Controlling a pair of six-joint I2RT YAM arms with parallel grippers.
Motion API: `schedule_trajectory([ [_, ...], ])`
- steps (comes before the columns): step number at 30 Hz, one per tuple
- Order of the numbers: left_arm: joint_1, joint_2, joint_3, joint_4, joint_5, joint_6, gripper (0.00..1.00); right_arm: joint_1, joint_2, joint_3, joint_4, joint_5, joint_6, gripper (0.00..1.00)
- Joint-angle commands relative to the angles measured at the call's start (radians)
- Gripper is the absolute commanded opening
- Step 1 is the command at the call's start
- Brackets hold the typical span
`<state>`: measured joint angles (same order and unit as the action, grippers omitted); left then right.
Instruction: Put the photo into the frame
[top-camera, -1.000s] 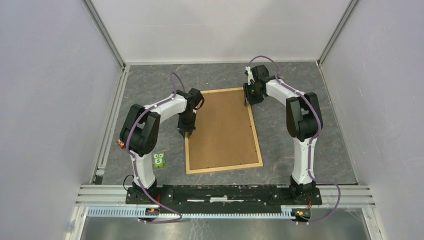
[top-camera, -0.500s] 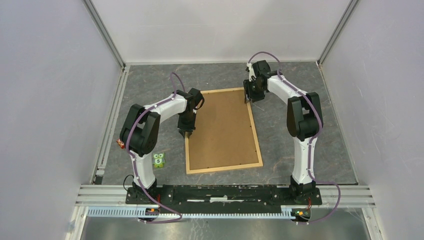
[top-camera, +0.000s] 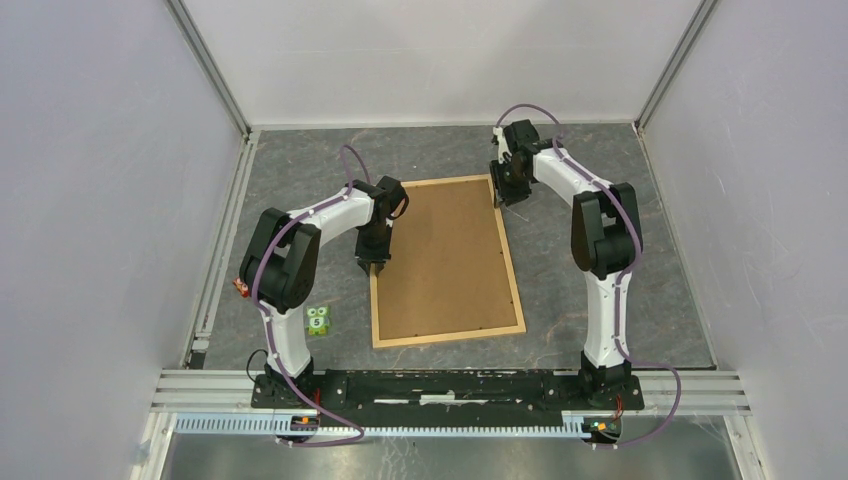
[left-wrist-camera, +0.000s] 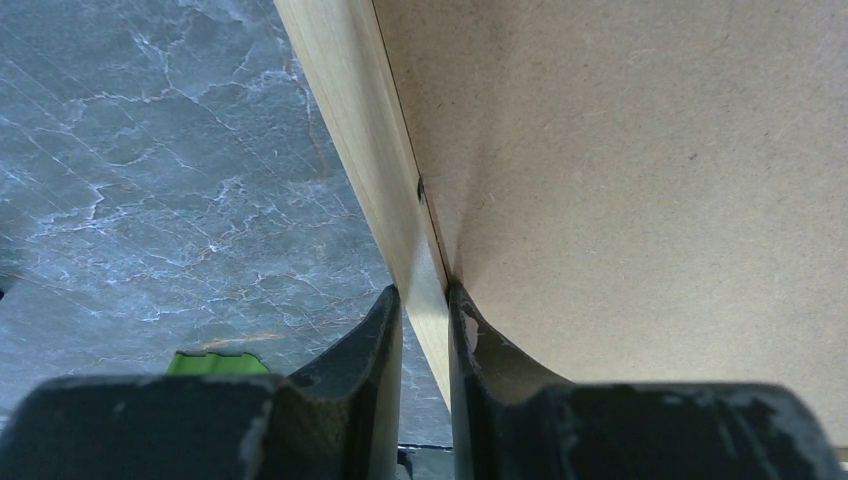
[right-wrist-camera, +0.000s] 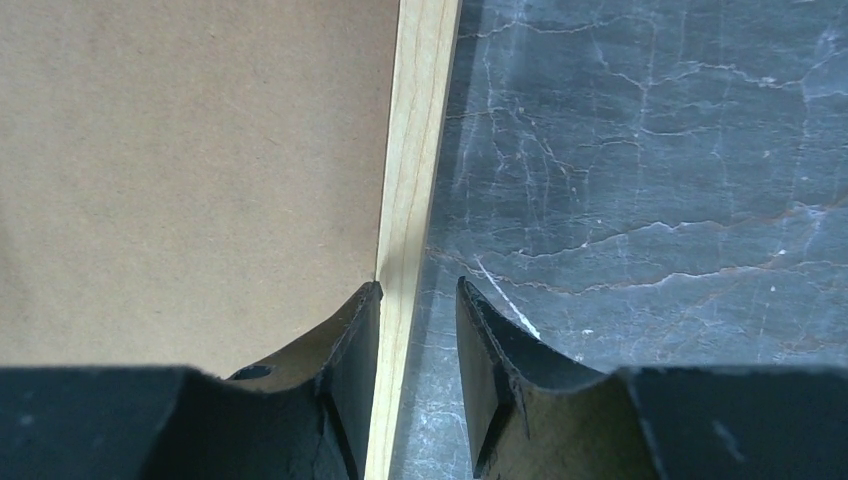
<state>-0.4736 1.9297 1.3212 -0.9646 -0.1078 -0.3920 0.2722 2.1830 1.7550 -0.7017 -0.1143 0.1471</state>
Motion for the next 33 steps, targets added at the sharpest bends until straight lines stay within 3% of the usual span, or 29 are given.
schedule_trajectory([
  [1, 0.004, 0.052, -0.037, 0.064, -0.103, 0.094, 0.02, 0.012, 0.019, 0.017, -0.007, 0.009, -0.018, 0.40],
  [28, 0.004, 0.052, -0.040, 0.064, -0.109, 0.094, 0.02, 0.037, 0.044, -0.061, -0.031, 0.199, -0.035, 0.32],
  [33, 0.004, 0.052, -0.038, 0.064, -0.108, 0.094, 0.02, 0.045, 0.058, -0.104, 0.001, 0.122, -0.030, 0.31],
])
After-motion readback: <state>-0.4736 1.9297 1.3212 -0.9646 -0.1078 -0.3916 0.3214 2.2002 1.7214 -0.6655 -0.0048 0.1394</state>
